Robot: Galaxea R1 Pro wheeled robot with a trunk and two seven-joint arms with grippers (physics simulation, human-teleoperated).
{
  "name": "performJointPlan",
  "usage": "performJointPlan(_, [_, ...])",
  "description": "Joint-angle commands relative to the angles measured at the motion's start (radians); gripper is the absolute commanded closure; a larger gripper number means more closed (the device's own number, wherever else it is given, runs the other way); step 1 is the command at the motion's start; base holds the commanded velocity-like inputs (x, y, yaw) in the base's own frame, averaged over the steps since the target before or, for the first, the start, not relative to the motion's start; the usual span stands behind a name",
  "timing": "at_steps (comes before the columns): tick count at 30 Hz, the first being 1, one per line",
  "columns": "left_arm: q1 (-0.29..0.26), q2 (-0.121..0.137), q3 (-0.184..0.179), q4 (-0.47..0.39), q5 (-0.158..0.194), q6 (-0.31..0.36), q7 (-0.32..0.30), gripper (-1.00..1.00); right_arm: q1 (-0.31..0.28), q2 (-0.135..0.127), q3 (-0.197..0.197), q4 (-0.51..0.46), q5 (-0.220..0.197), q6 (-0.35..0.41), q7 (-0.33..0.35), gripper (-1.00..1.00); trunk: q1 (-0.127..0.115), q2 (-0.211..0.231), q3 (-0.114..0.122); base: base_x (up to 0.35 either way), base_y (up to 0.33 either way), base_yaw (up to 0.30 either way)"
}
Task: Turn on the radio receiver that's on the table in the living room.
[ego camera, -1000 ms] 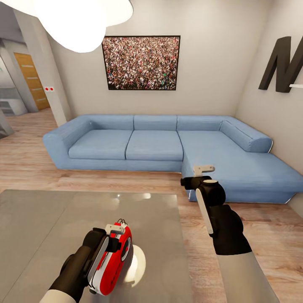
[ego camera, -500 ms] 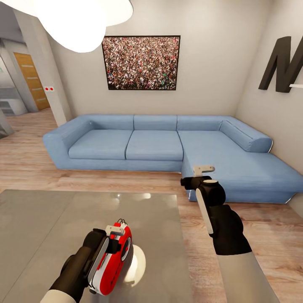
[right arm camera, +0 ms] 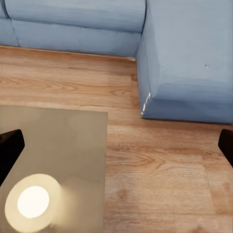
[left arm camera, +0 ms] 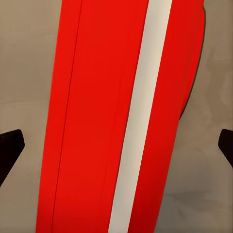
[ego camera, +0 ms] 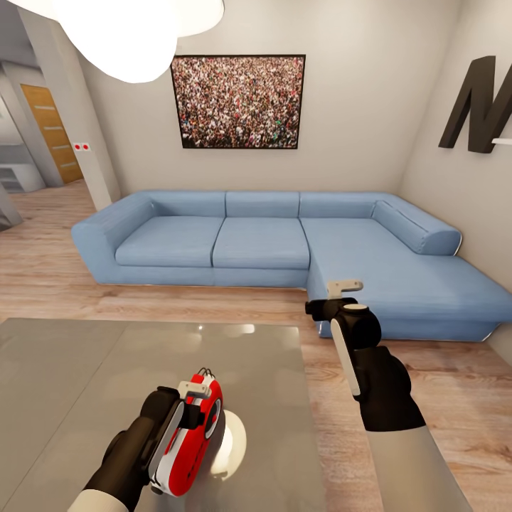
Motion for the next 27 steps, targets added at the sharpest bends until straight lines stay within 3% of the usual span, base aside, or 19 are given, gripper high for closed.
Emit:
performJointPlan(1, [0.000,0.000,0.000,0.000,0.000,0.000,0.000,-1.00,0.000,0.000,0.000,0.000,0.000,0.000,0.000,-1.00,0.000,0.000,0.000,0.000,0.000,0.000])
performJointPlan(27, [0.000,0.000,0.000,0.001,0.000,0.000,0.000,-1.00,0.001,0.000,0.000,0.000,0.000,0.000,0.000,-1.00,0.000,0.000,-0.013,0.000,0.000,0.000])
